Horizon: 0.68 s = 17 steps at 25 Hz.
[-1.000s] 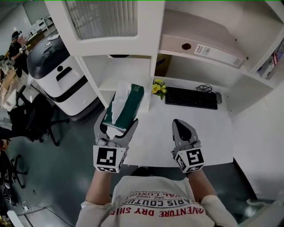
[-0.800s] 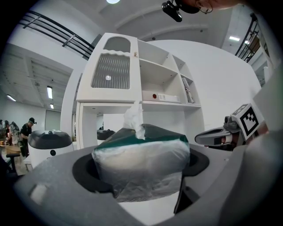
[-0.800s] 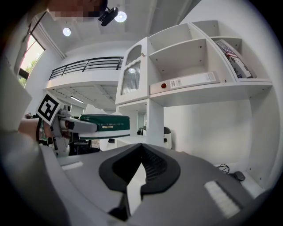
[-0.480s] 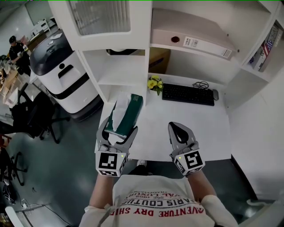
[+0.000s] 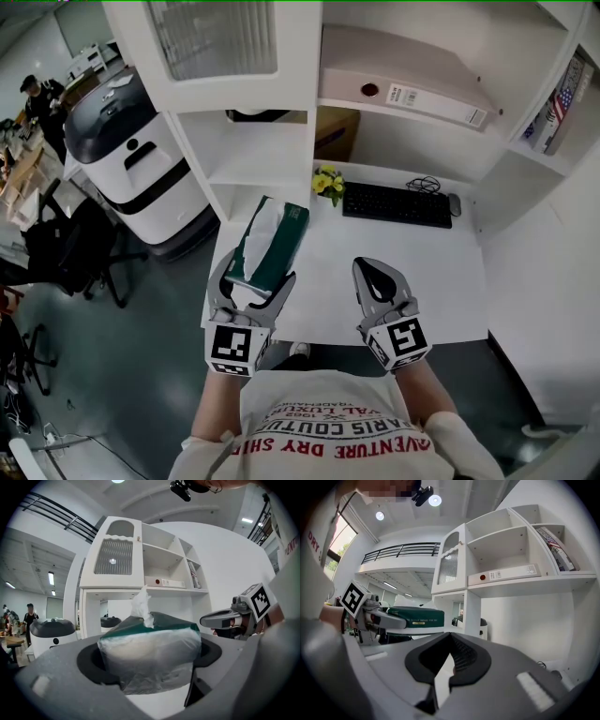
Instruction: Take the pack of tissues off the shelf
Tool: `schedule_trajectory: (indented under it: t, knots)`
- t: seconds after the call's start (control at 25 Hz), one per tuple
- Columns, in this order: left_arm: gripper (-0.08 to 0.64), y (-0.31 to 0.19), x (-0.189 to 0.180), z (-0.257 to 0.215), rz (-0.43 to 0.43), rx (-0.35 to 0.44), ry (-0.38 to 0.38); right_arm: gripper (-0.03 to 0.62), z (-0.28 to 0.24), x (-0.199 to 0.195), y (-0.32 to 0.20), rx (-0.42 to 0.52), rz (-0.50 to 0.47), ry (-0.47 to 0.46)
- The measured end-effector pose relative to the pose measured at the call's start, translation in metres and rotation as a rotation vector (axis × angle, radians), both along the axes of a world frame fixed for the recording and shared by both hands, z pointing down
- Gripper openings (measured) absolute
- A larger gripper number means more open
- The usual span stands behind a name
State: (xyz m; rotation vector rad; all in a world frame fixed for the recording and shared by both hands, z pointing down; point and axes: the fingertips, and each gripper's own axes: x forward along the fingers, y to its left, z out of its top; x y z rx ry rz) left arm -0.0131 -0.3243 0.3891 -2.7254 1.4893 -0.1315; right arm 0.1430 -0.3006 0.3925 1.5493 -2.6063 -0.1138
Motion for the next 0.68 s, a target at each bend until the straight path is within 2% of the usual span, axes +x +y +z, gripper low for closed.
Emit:
schedule_trajectory:
  t: [0.24,0.48,0.68]
  knots:
    - [0.439,-0.01,-0.01,0.004,0.002,-0.002,-0.015,0.002,-0.002,-0.013,-0.008,0.014,-0.023,0.002]
    - [0.439,-0.019,-0.021,0.007,0.001,-0.008,-0.009,0.002,0.008,-0.023,-0.019,-0.029,-0.007,-0.012]
    - [0.439,-0.023,-0.025,0.015,0.012,-0.034,-0.012,0.002,0.003,-0.033,-0.024,-0.008,-0.008,-0.003]
